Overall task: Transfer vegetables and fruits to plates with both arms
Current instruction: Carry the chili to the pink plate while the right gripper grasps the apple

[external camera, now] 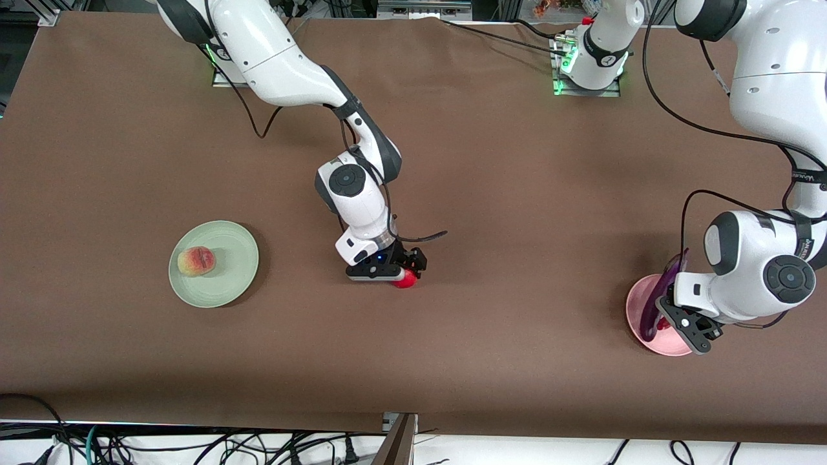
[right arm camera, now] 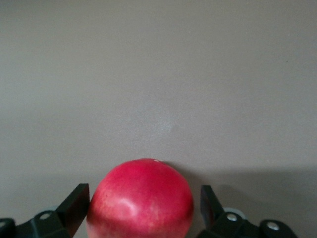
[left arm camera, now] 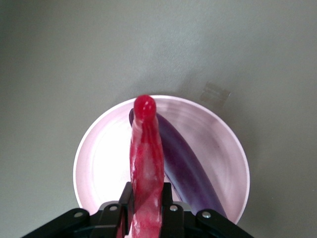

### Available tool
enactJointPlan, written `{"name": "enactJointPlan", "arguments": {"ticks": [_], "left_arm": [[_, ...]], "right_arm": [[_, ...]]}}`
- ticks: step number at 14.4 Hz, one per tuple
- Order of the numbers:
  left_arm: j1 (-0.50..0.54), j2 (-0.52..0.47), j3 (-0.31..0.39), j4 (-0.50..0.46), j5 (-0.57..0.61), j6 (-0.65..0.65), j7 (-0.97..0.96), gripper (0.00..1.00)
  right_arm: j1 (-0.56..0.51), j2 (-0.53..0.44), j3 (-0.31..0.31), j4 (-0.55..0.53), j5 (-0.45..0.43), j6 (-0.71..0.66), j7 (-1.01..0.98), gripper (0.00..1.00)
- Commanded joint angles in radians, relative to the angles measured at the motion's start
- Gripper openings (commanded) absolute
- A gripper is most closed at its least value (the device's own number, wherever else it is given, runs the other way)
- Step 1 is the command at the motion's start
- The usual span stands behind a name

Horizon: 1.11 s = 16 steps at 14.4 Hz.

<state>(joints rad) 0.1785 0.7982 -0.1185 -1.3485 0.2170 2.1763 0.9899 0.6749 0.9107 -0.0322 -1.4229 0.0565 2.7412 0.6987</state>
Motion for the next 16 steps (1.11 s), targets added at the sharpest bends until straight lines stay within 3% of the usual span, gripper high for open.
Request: {"name": "enactJointPlan", "arguments": {"ticks": [1, 3, 6, 10, 14, 16], "left_arm": [[0.010, 0.013, -0.003, 0.043, 0.002, -0.007, 0.006, 1.00], [0.015, -0.006, -0.016, 0.040, -0.080, -0.019, -0.005, 1.00], [0.001, -0.046, -0.027, 0.043, -0.212, -0.062, -0.008, 1.00], [-0.036, -0.128, -0.047, 0.043, -0.215, -0.197, -0.141, 1.00], [-0.083, -0.215, -0.052, 0.045, -0.219, -0.384, -0.307, 1.00], [-0.125, -0.293, -0.037, 0.040, -0.208, -0.414, -0.405, 1.00]], "right_arm": [[0.009, 0.004, -0.011, 0.004, -0.017, 0.014, 0.016, 0.69], [0.009, 0.004, -0.012, 0.004, -0.017, 0.014, 0.012, 0.52], [0.000, -0.030, -0.012, 0.004, -0.017, -0.009, 0.001, 0.51], [-0.052, -0.154, -0.034, 0.006, -0.008, -0.324, -0.056, 0.51], [-0.170, -0.252, -0.035, 0.004, -0.006, -0.628, -0.308, 0.51], [-0.207, -0.265, -0.079, 0.004, -0.015, -0.737, -0.410, 0.51]]}}
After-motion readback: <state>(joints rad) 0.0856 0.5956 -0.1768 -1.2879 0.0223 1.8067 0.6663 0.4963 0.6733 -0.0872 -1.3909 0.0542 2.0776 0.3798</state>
